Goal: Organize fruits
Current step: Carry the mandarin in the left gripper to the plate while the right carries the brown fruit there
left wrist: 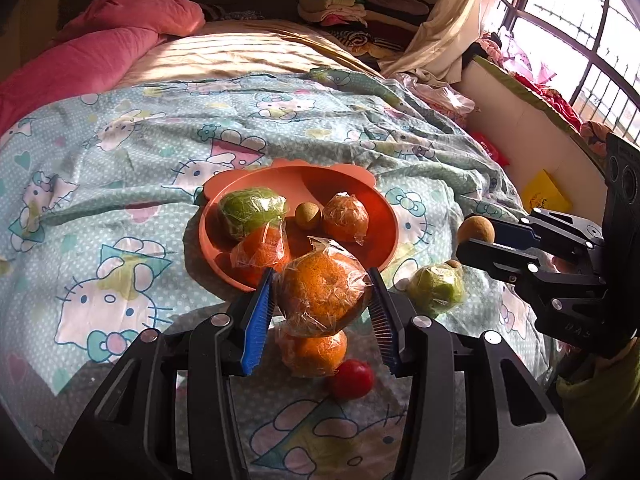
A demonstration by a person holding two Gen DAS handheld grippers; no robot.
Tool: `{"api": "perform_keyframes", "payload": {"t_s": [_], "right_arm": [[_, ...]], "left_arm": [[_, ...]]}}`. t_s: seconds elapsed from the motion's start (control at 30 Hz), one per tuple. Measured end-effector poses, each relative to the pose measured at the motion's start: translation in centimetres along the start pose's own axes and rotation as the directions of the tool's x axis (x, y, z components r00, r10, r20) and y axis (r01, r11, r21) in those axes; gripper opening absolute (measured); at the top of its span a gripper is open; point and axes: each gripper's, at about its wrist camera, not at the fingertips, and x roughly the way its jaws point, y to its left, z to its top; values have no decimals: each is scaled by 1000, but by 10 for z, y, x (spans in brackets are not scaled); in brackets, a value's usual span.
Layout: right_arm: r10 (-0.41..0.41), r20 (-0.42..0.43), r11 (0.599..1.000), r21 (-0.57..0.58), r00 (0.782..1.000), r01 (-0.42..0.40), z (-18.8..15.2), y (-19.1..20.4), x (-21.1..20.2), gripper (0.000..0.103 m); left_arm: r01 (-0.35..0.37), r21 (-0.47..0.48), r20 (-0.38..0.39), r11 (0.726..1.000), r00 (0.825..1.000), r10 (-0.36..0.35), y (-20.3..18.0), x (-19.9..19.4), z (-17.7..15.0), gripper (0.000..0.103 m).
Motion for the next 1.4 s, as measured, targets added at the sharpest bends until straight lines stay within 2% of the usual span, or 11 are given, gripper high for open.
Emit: {"api": "perform_keyframes", "payload": {"t_s": [0.67, 1.4], "right_arm": [[-1, -26, 1000, -30, 1000, 1, 37, -26, 30, 26], [44, -119, 996, -75, 992, -53, 65, -21, 97, 26]], "left_arm": [[-1, 30, -50, 1000, 999, 3, -8, 39, 15, 37], [-38, 14, -67, 999, 997, 39, 3, 55, 13, 37]]}}
